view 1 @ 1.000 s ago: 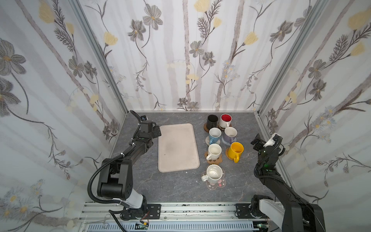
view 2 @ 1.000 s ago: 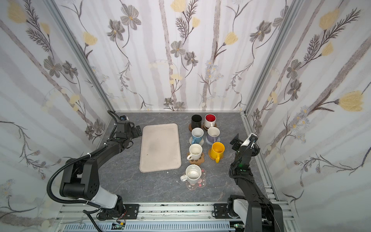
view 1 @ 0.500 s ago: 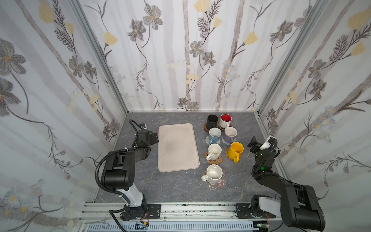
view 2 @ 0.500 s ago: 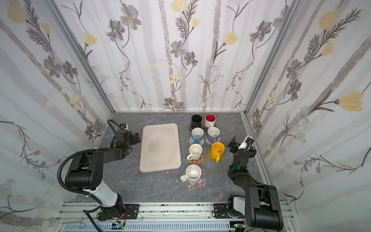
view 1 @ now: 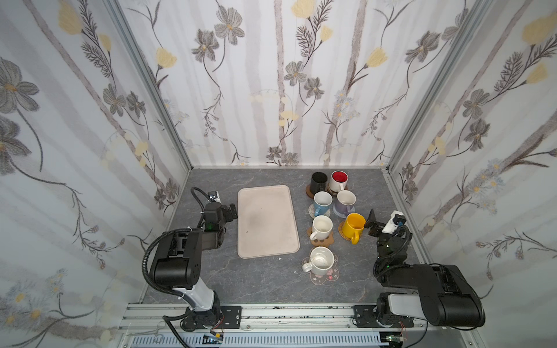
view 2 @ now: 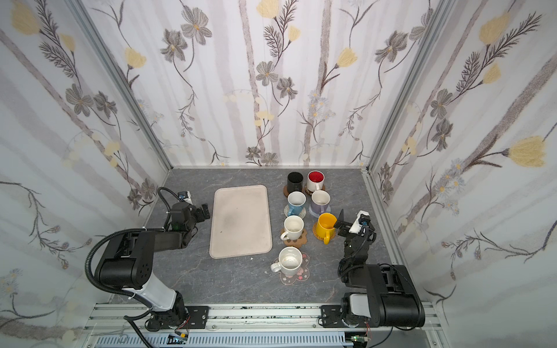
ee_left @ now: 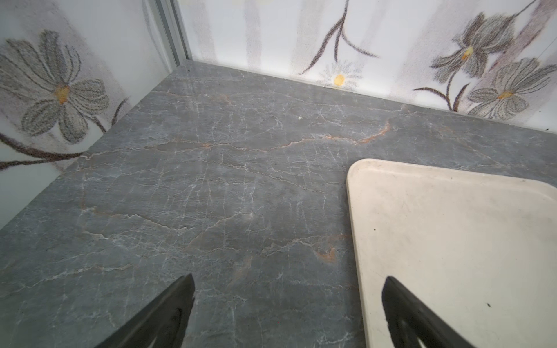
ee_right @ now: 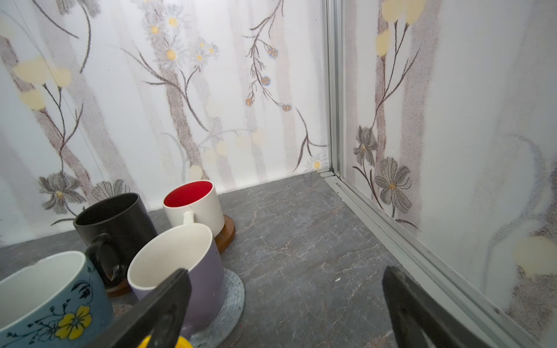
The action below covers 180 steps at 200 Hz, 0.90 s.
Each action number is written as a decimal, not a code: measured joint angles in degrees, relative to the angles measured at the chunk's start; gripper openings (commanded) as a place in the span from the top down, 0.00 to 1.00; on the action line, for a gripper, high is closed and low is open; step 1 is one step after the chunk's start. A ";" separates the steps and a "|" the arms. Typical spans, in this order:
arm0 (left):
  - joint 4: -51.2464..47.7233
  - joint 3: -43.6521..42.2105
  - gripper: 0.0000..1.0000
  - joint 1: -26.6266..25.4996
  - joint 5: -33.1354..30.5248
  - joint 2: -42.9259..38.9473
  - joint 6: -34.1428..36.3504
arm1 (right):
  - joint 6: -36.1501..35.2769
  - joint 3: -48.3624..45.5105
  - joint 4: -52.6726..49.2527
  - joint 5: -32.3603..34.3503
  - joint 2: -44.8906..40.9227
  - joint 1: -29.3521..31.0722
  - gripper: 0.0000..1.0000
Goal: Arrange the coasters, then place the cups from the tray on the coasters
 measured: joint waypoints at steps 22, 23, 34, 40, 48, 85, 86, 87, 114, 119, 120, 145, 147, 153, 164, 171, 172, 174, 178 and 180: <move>4.55 -3.87 0.00 -0.63 -0.44 -1.79 0.50 | -0.39 0.20 1.62 0.42 0.57 0.17 0.00; 4.81 -4.04 0.00 -0.68 -0.46 -1.86 0.50 | -0.44 0.20 1.73 0.46 0.66 0.20 0.00; 6.23 -4.96 0.00 -1.03 -0.66 -2.14 0.72 | -0.63 0.15 1.95 0.61 1.01 0.35 0.00; 7.08 -5.27 0.00 -1.22 -0.96 -2.23 0.92 | -0.70 0.15 1.95 0.68 1.03 0.37 0.00; 8.35 -5.79 0.00 -1.60 -1.60 -2.40 1.25 | -0.87 0.17 2.12 0.83 1.07 0.46 0.00; 15.06 -10.49 0.00 -3.58 -4.57 -3.78 2.25 | -1.49 1.07 2.03 1.90 1.11 1.11 0.00; 15.30 -10.67 0.00 -3.58 -4.74 -3.80 2.25 | -1.51 1.07 2.03 1.90 1.11 1.14 0.00; 15.41 -10.75 0.00 -3.58 -4.81 -3.82 2.25 | -1.51 1.09 2.03 1.90 1.11 1.16 0.00; 20.83 -13.99 0.00 -3.50 -6.73 -4.31 2.23 | -1.97 1.09 1.90 2.23 1.11 1.68 0.00; 21.92 -14.60 0.00 -3.50 -6.93 -4.31 2.23 | -2.01 1.09 1.90 2.34 1.14 1.92 0.00; 22.21 -14.80 0.00 -3.50 -7.02 -4.31 2.23 | -2.03 1.09 1.90 2.36 1.14 1.95 0.00; 29.68 -18.60 0.00 -3.85 -7.08 -2.10 2.45 | -2.36 1.11 1.88 3.41 1.25 2.36 0.00; 29.75 -18.71 0.00 -3.87 -7.06 -2.01 2.49 | -2.36 1.11 1.88 3.39 1.25 2.38 0.00; 30.45 -18.97 0.00 -4.04 -7.10 -1.75 2.71 | -2.38 1.16 1.88 3.41 1.25 2.45 0.00; 32.24 -18.93 0.00 -4.13 -7.26 -1.53 2.93 | -2.38 1.29 1.86 3.43 1.25 2.47 0.00; 33.24 -18.88 0.00 -4.07 -7.30 -1.53 3.06 | -2.40 1.51 1.68 3.45 1.27 2.51 0.00; 33.31 -18.88 0.00 -4.04 -7.32 -1.53 3.06 | -2.40 1.57 1.64 3.45 1.27 2.54 0.00; 33.48 -18.82 0.00 -4.00 -7.37 -1.51 3.06 | -2.40 1.73 1.57 3.45 1.29 2.58 0.00; 33.68 -18.71 0.00 -3.85 -7.50 -1.51 3.06 | -2.40 1.99 1.27 3.45 1.31 2.56 0.00; 33.75 -18.64 0.00 -3.76 -7.50 -1.49 3.06 | -2.40 2.21 1.03 3.45 1.31 2.56 0.00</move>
